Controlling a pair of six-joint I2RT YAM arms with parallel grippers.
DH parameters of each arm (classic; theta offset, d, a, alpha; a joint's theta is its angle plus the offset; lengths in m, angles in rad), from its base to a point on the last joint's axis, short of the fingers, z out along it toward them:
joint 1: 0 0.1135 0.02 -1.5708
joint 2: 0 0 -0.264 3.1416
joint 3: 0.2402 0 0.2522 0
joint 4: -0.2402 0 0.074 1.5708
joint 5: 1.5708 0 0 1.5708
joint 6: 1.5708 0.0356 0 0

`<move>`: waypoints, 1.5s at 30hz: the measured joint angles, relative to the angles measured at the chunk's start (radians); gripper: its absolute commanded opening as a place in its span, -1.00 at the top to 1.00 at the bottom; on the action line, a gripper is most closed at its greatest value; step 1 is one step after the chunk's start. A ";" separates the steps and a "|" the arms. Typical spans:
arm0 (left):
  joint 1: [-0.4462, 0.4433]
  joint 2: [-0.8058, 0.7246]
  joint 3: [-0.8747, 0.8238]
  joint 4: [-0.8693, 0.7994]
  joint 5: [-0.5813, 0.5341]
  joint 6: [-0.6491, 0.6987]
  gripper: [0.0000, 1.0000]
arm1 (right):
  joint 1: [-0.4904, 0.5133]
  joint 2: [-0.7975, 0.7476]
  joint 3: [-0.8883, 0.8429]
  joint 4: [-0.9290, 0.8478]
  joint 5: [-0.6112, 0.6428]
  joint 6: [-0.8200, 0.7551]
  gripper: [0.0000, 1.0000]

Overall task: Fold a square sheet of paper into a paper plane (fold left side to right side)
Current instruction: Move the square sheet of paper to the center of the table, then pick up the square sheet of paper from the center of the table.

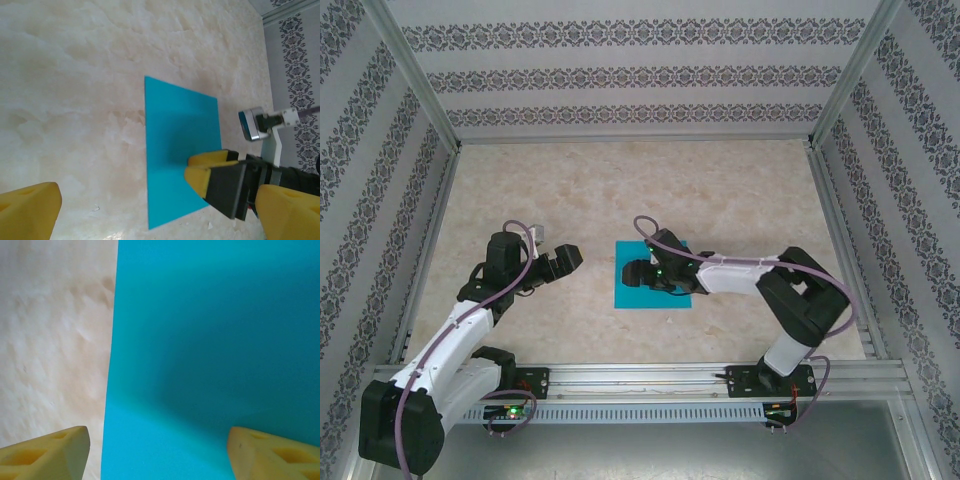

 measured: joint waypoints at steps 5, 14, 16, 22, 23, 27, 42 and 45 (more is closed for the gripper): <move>0.000 0.000 0.011 -0.028 -0.003 0.012 -0.99 | 0.000 0.030 0.033 0.039 -0.001 0.005 -0.56; 0.000 0.042 0.045 -0.032 0.040 0.019 -0.92 | -0.031 -0.186 0.013 -0.034 0.055 -0.045 -0.71; 0.000 0.073 0.067 -0.034 0.058 0.023 -0.88 | -0.064 -0.260 -0.003 -0.073 0.077 -0.065 -0.75; -0.042 0.162 0.140 -0.074 0.076 0.046 -0.78 | -0.169 -0.402 -0.019 -0.282 0.151 -0.143 -0.87; -0.058 0.173 0.151 -0.081 0.075 0.048 -0.76 | -0.188 -0.427 -0.025 -0.315 0.158 -0.156 -0.90; -0.121 0.213 0.186 -0.093 0.057 0.049 -0.66 | -0.261 -0.530 -0.057 -0.416 0.167 -0.196 -0.96; -0.381 0.486 0.294 -0.056 -0.053 0.007 -0.38 | -0.363 -0.648 -0.172 -0.613 0.182 -0.302 -0.96; -0.405 0.540 0.311 -0.041 -0.069 0.003 -0.35 | -0.380 -0.649 -0.174 -0.623 0.182 -0.321 -0.95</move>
